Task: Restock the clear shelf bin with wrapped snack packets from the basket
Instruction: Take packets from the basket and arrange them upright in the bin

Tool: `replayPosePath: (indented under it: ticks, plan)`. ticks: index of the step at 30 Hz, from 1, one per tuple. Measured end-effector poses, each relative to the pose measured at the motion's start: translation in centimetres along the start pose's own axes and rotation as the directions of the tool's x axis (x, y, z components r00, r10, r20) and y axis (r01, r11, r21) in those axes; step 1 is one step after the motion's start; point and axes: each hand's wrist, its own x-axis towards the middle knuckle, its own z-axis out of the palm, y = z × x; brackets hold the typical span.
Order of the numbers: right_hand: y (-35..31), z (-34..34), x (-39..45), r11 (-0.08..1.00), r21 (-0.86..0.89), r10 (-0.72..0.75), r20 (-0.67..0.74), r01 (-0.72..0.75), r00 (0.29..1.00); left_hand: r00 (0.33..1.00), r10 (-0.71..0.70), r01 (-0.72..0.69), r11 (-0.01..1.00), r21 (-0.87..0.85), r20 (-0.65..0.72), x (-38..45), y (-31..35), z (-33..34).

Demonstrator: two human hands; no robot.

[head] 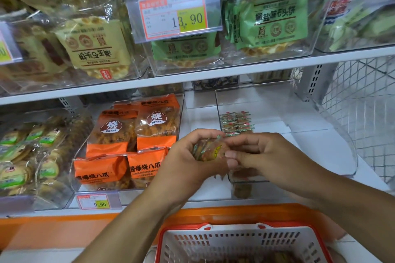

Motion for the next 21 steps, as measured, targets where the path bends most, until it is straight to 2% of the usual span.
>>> replayPosePath:
  ticks: [2, 4, 6, 8, 11, 13, 15, 17, 18, 20, 21]
  plan:
    - [0.2, 0.7, -0.1, 0.989, 0.146, 0.035, -0.035, -0.030, 0.999, 0.997, 0.056, -0.056, 0.998, 0.001, -0.052, 0.1, -0.3, 0.3]
    - [0.4, 1.1, 0.1, 0.929, 0.350, 0.146, -0.043, -0.122, 0.988, 0.989, 0.111, -0.114, 0.993, -0.017, -0.100, 0.1, -0.5, 0.7]
    - [0.1, 1.0, 0.2, 0.813, 0.505, 0.255, 0.138, -0.289, 0.957, 0.971, 0.193, -0.193, 0.981, 0.012, -0.139, -0.1, -0.5, 1.1]
    - [-0.2, 0.8, 0.1, 0.751, 0.530, 0.241, 0.333, -0.393, 0.912, 0.951, 0.275, -0.260, 0.958, 0.120, -0.144, -0.2, -0.7, 1.4]
    - [-0.3, 0.1, 0.6, 0.739, 0.571, 0.140, 0.390, -0.358, 0.910, 0.949, 0.304, -0.289, 0.943, 0.162, -0.078, -0.3, -0.9, 1.6]
    - [-0.5, -0.8, 1.0, 0.817, 0.497, 0.112, 0.358, -0.291, 0.927, 0.963, 0.271, -0.265, 0.945, 0.189, -0.003, -0.2, -1.1, 1.4]
    - [-0.4, -2.1, 1.5, 0.888, 0.362, 0.138, 0.381, -0.285, 0.914, 0.971, 0.228, -0.239, 0.943, 0.233, 0.074, 0.0, -1.6, 1.5]
    - [-0.4, -3.5, 2.2, 0.921, 0.270, 0.166, 0.381, -0.282, 0.910, 0.972, 0.213, -0.233, 0.920, 0.316, 0.098, 0.2, -2.2, 1.8]
    - [-0.3, -4.1, 2.6, 0.939, 0.230, 0.172, 0.334, -0.257, 0.927, 0.971, 0.222, -0.241, 0.889, 0.388, 0.093, 0.4, -2.6, 2.1]
    - [0.3, -5.6, 3.7, 0.986, 0.037, 0.157, 0.083, -0.161, 0.984, 0.962, 0.250, -0.266, 0.780, 0.567, 0.107, 0.8, -3.5, 2.4]
    - [0.8, -6.6, 4.3, 0.977, -0.175, 0.110, -0.087, -0.124, 0.990, 0.964, 0.233, -0.258, 0.723, 0.641, 0.124, 1.0, -3.8, 2.5]
